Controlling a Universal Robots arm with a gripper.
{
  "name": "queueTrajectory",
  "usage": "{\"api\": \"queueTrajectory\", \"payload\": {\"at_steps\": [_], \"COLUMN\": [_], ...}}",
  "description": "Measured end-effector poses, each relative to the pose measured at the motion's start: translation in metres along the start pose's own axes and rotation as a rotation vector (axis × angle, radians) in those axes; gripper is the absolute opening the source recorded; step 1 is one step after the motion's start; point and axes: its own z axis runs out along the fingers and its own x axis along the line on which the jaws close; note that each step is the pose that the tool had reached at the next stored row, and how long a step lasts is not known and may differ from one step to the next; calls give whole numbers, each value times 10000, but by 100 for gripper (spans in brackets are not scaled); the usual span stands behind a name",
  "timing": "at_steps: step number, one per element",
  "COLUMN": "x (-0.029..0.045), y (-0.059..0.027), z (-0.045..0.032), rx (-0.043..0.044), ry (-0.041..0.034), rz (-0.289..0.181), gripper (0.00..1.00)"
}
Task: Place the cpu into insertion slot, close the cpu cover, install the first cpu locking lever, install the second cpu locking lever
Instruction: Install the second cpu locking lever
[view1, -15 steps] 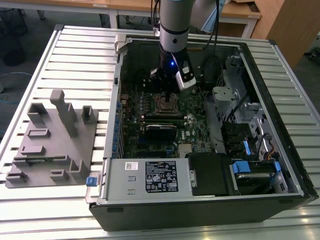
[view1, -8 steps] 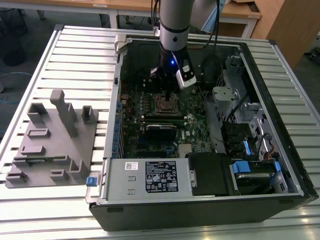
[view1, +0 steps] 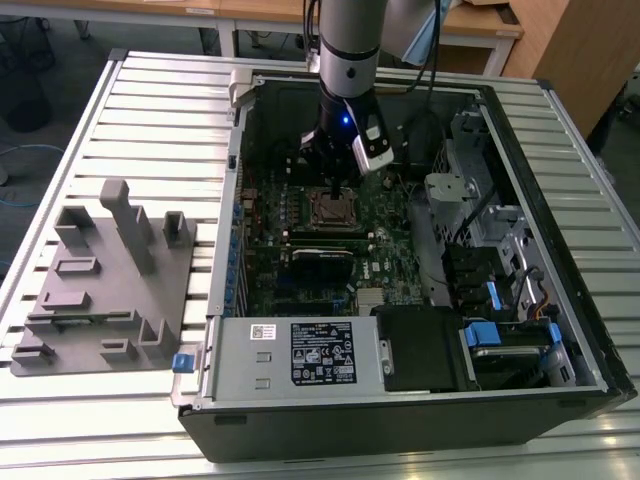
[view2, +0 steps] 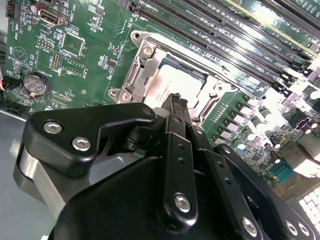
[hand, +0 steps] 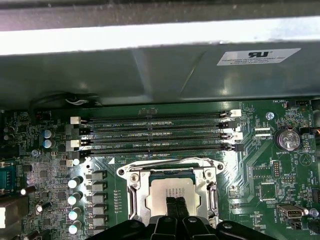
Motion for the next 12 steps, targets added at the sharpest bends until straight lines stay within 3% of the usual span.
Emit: {"api": "queueTrajectory", "payload": {"at_steps": [12], "x": [-2], "y": [3], "z": [-68], "rx": [1], "ry": [0], "rz": [0], "gripper": [10]}}
